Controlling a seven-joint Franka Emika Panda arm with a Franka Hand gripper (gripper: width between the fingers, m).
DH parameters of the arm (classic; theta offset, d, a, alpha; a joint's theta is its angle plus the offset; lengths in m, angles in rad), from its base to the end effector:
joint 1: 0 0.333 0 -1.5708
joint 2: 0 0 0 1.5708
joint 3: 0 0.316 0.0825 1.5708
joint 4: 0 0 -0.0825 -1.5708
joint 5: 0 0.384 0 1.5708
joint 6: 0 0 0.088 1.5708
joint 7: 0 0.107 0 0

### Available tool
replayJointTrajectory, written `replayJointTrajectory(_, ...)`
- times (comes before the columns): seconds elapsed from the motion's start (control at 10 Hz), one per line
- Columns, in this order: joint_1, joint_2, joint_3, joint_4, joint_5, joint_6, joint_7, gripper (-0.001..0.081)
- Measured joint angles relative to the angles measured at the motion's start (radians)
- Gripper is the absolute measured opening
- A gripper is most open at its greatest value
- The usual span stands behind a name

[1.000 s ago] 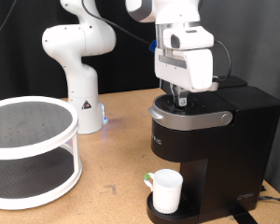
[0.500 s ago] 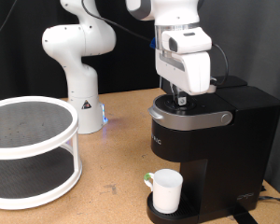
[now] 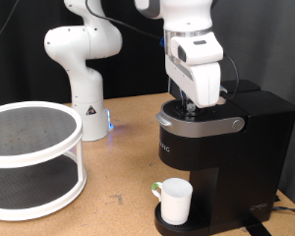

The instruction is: Make a cup of coffee with the keurig machine

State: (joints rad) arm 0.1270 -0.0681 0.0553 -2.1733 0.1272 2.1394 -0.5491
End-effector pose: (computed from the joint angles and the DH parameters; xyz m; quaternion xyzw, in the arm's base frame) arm 0.5153 0.1008 0.4256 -0.9439 -0.3257 -0.0263 0.0483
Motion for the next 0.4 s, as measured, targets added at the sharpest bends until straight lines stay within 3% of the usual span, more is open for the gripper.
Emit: replayJointTrajectory(0.4,-0.004,0.059,-0.016,0.092,0.034,-0.14,-0.029,0.0)
